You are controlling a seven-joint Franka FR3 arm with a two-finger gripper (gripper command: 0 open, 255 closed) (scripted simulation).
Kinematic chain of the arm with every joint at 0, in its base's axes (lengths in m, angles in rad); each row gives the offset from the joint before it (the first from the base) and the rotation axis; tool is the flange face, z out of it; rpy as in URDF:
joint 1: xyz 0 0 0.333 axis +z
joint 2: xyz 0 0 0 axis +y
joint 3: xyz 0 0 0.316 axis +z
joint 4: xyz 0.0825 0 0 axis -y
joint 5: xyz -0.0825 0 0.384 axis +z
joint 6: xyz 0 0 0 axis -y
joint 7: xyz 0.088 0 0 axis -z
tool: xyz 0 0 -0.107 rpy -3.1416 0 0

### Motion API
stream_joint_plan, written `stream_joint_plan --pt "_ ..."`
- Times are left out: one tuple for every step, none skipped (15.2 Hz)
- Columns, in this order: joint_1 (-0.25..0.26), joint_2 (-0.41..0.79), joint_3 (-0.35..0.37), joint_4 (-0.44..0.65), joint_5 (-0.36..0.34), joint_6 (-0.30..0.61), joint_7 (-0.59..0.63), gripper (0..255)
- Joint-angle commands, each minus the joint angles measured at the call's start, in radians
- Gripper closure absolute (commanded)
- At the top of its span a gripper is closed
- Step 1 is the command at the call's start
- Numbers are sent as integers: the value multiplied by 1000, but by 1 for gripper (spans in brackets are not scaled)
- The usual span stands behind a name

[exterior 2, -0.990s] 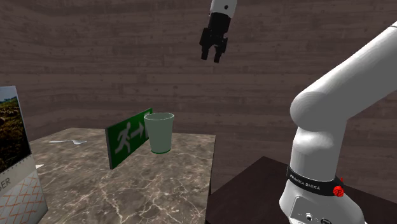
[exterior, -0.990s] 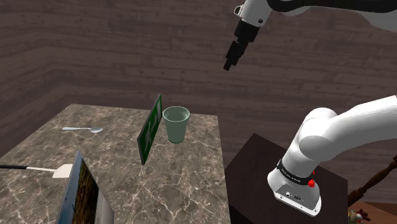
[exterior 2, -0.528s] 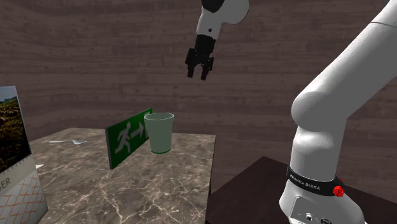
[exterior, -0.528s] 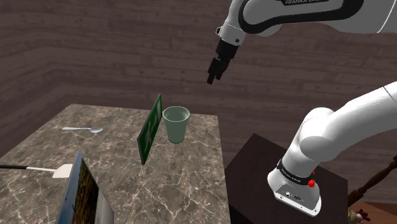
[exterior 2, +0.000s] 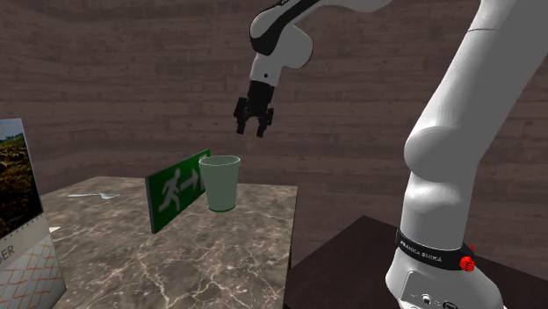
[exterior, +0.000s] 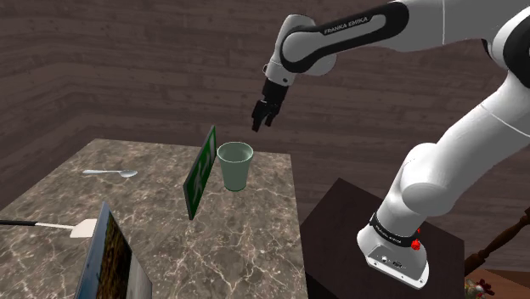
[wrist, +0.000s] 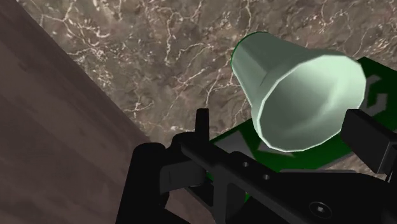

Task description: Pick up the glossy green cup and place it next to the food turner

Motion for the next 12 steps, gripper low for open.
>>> stream_joint_plan --pt "11 68 2 14 30 43 -11 0" --pt "16 104 3 24 46 62 -18 0" --pt "21 140 4 36 61 80 -25 0" --pt "26 177 5 49 77 97 -32 0" --pt "31 214 7 64 94 113 -40 0" --pt "33 232 8 71 102 121 -44 0" --pt "35 240 10 67 105 134 -46 0" --pt "37 249 13 63 109 146 -48 0" --pt "39 257 15 60 113 159 -50 0" --pt "41 266 17 56 116 172 -52 0" --pt "43 275 19 53 120 184 -55 0" --pt "45 285 21 50 124 197 -57 0"
